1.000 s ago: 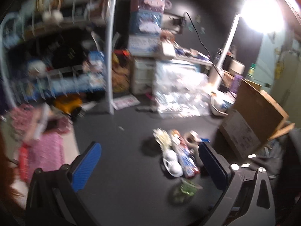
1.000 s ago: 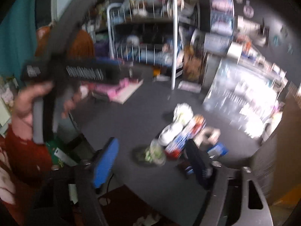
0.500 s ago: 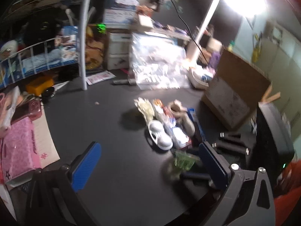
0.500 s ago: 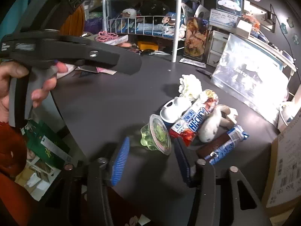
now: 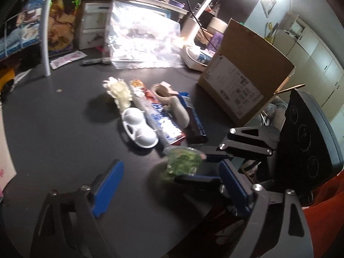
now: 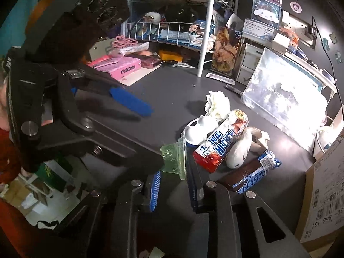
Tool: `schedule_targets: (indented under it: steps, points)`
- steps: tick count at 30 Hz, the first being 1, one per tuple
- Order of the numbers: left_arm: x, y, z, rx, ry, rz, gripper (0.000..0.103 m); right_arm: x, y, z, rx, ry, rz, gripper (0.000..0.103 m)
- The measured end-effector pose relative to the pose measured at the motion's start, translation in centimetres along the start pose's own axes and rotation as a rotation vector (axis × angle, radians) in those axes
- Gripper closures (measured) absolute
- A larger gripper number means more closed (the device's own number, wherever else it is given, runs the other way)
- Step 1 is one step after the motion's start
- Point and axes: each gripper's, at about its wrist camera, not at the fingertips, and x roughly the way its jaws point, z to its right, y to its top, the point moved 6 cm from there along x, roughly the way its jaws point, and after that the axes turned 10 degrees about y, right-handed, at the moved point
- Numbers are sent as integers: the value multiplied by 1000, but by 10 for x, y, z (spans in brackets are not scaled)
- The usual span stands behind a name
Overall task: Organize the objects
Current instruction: 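Grasp the green-lidded clear cup with the right gripper, then carry the cup over the cardboard box and release it inside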
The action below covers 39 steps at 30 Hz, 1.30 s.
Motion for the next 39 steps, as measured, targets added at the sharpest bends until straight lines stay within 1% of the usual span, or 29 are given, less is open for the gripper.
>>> schedule_targets:
  steps: [1,3,5,9,11,15,18,23,26,28,30,33,37,39]
  points:
    - [1,1,1,-1,-17,-9,27,-1,0,-1,0,9,8,85]
    - [2,1,3,3,-35,-24,44,-4,1,-3,-9,16,23,85]
    - [0,3,7,23,-60,-31,51,-8,2,-5,-23,17,37,85]
    - [-12,11,15,66,-72,-32,62,-17,10,-9,-55,18,63,86]
    - [-19,17,20,93,-66,-32,65,-21,15,-10,-73,13,73,86]
    - [-38,34,30,137,-30,-15,65,-36,30,-12,-119,-15,100,86]
    - [-56,55,41,167,-12,13,65,-54,47,-10,-140,-37,126,86]
    - [-89,99,73,243,11,64,65,-92,78,1,-155,-87,161,86]
    - [-96,125,95,291,19,80,66,-121,92,14,-148,-122,171,86]
    - [-94,145,113,317,10,82,66,-142,98,30,-126,-141,167,86]
    - [-89,165,132,338,-17,77,66,-162,100,48,-92,-159,159,86]
    - [-74,189,158,361,-58,54,66,-191,95,78,-40,-188,140,86]
    - [-38,215,194,377,-125,-20,66,-213,81,117,31,-218,94,86]
    - [-22,221,203,372,-150,-56,66,-216,70,138,80,-218,59,86]
